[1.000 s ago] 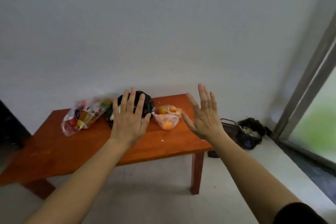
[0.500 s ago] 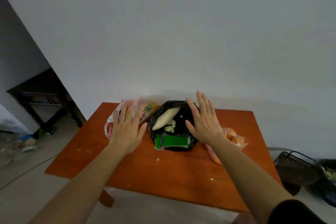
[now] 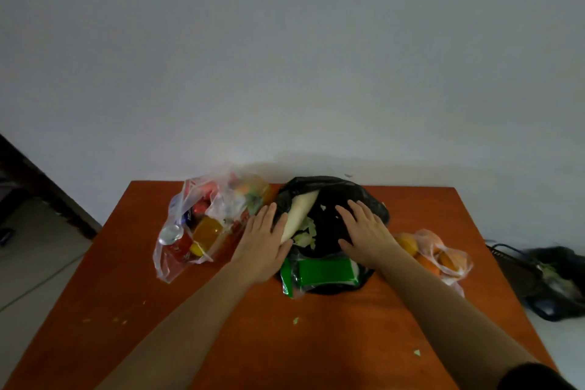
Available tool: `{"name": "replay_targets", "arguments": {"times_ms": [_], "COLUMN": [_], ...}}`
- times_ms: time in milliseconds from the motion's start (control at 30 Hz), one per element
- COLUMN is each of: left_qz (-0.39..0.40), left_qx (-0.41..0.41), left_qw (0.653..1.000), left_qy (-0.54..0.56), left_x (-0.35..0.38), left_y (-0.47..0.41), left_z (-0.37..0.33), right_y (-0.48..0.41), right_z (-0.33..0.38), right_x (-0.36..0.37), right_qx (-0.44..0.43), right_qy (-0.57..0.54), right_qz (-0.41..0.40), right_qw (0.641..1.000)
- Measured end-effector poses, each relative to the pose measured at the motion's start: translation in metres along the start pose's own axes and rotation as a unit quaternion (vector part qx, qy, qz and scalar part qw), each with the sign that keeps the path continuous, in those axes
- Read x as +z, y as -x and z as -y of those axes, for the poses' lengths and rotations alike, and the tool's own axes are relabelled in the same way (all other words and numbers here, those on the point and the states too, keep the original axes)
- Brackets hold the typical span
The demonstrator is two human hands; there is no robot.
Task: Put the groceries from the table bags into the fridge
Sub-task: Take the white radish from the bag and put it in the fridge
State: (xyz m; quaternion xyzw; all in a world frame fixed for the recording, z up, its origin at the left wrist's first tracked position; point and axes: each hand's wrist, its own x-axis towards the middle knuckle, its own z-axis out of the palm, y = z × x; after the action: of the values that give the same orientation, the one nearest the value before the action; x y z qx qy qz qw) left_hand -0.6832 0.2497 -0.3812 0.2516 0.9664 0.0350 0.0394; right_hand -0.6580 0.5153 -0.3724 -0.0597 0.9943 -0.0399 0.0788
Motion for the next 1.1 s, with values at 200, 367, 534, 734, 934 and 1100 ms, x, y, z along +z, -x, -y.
{"name": "replay_targets", "arguments": {"times_ms": [200, 367, 534, 734, 934, 1100], "left_qz": [0.098, 0.126, 0.197, 0.204, 0.069, 0.015], "left_qx": [0.07, -0.011, -0.132, -0.226, -0.254, -0.202], "left_qw": [0.987, 0.986, 0.964, 0.943, 0.963, 0.979], "left_qy": [0.102, 0.108, 0.119, 0.131, 0.058, 0.008], "left_x": [0.035, 0.074, 0.103, 0.132, 0.129, 0.092], "left_y": [-0.052, -0.088, -0.11, -0.124, -0.124, -0.116], "left_z": [-0.008, 0.006, 0.037, 0.037, 0.013, 0.003], "right_y": [-0.047, -0.105, -0.166, -0.199, -0.189, -0.181], "right_z": [-0.006, -0.015, 0.0, 0.014, 0.007, 0.006], "right_x": [0.02, 0.055, 0.083, 0.108, 0.111, 0.091], "right_qx": [0.018, -0.013, -0.09, -0.155, -0.149, -0.115], "right_qy": [-0.035, -0.093, -0.08, 0.019, 0.034, 0.039], "right_qz": [0.076, 0.121, 0.099, 0.089, 0.061, 0.053], "right_qw": [0.996, 0.988, 0.988, 0.984, 0.986, 0.991]}}
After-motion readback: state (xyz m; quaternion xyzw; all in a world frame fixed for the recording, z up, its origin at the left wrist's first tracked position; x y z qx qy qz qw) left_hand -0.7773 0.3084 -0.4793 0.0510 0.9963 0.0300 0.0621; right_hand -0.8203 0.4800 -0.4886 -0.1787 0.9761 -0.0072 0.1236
